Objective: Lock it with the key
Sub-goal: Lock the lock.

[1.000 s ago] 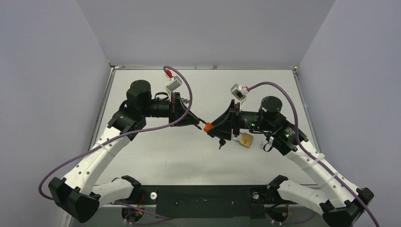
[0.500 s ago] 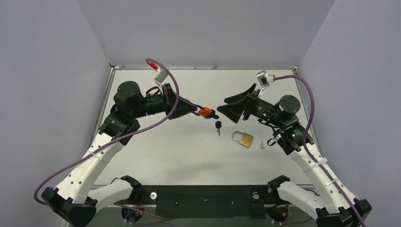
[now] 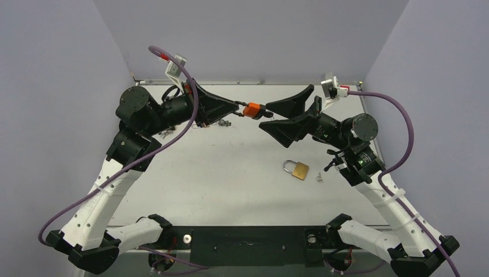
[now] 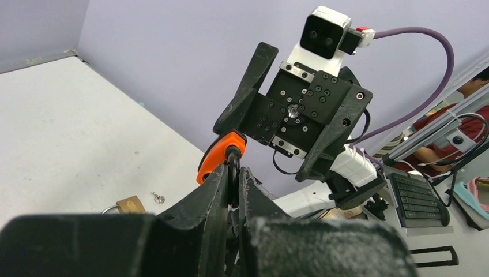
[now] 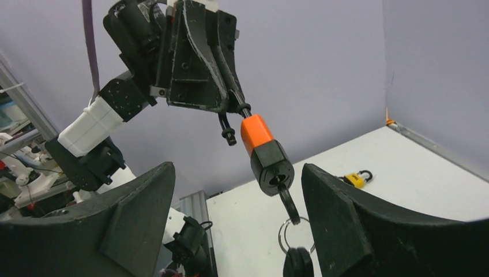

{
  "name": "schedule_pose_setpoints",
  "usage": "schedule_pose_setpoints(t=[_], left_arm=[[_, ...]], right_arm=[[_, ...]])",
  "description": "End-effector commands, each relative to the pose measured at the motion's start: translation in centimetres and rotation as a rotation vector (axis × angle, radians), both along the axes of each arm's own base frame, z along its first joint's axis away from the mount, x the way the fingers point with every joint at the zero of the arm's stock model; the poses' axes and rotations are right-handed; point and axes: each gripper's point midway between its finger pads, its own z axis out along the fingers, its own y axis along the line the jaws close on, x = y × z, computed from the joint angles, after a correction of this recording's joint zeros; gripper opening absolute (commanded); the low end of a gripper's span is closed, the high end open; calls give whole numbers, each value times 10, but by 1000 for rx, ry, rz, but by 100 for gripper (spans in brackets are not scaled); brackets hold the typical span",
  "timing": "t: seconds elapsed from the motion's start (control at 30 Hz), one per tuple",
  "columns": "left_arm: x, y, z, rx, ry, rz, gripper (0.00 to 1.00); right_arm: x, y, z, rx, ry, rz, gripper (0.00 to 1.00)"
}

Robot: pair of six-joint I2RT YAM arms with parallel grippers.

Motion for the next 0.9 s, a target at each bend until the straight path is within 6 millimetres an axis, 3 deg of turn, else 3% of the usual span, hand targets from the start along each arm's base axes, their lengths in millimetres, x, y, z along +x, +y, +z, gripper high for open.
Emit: schedule_pose_setpoints(t=[0.0,0.2,0.43,0.6,0.87], left_arm=[[-11,7,49,-101,-76,7,0],[-22,8,60,-129,-91,-22,0],[-28,9,68,-154,-99,-50,0],[-28,8,68,-158,-96,-54,0],[-27,8,67,-156,-96,-51,0]], right_arm=[[1,-3,36,36,-148,-47,76],[8,-3,42,6,-181,-77,76],[4,13,42,-9,-185,3,74],[-1,22,35,-20,-179,52,69],[-11,22,36,22,-167,94,52]])
